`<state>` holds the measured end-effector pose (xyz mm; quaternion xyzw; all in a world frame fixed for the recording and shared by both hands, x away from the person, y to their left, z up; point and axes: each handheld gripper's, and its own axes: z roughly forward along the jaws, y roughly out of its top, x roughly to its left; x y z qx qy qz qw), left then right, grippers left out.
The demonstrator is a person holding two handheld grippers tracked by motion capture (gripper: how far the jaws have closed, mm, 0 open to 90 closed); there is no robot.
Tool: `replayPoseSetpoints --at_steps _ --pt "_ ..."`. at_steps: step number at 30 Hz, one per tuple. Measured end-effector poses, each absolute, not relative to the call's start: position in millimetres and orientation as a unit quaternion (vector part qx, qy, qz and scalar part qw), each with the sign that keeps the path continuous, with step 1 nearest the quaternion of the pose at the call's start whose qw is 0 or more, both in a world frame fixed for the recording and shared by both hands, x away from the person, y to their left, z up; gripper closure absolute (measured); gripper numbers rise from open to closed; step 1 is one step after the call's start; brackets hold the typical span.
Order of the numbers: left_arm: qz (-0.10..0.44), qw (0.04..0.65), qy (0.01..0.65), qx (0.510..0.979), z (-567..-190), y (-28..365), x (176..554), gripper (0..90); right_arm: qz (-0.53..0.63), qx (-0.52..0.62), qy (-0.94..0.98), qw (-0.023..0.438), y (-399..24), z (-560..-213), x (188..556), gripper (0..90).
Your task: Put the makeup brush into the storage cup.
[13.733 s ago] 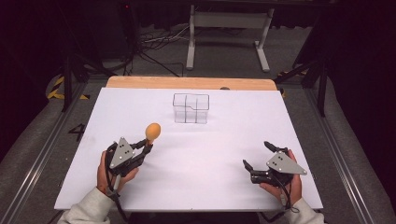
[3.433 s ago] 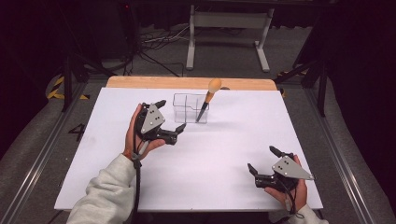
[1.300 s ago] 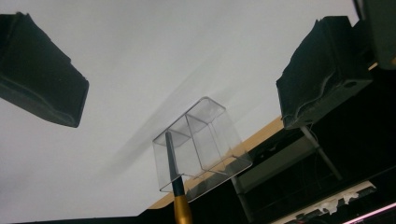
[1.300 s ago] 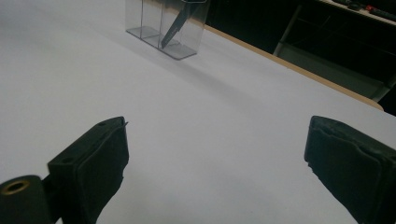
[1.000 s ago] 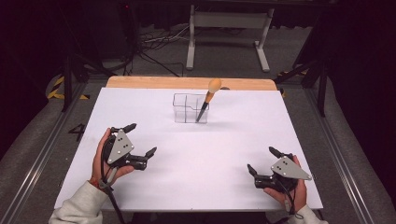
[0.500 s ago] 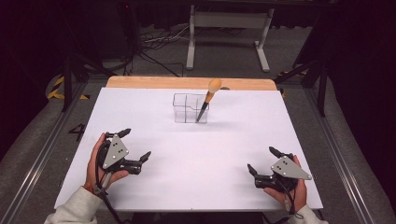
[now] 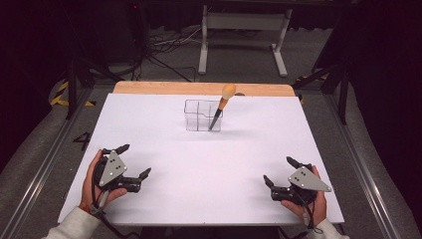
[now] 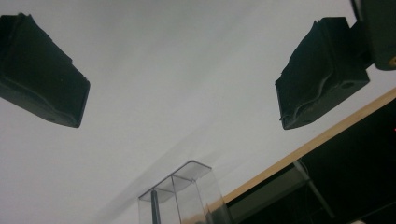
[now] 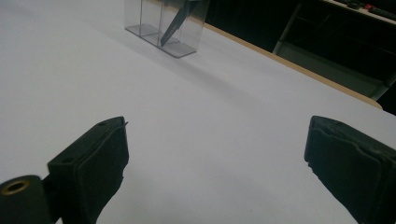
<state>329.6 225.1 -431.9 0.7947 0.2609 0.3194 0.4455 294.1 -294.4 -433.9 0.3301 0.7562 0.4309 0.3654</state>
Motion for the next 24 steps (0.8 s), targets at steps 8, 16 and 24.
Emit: replayPoseSetpoints --at_steps 8,16,24 --pt "0.31 0.438 0.275 0.798 -440.5 239.2 324.2 3.2 0.43 0.33 0.758 0.363 -294.3 -434.6 294.5 7.1" --pt "0.3 0.444 0.293 0.792 -447.9 253.1 317.8 2.9 0.429 0.328 0.76 0.362 -294.1 -435.4 296.1 7.1" --pt "0.296 0.452 0.305 0.784 -450.3 259.2 308.2 3.0 0.432 0.331 0.757 0.361 -295.3 -435.1 295.3 7.1"
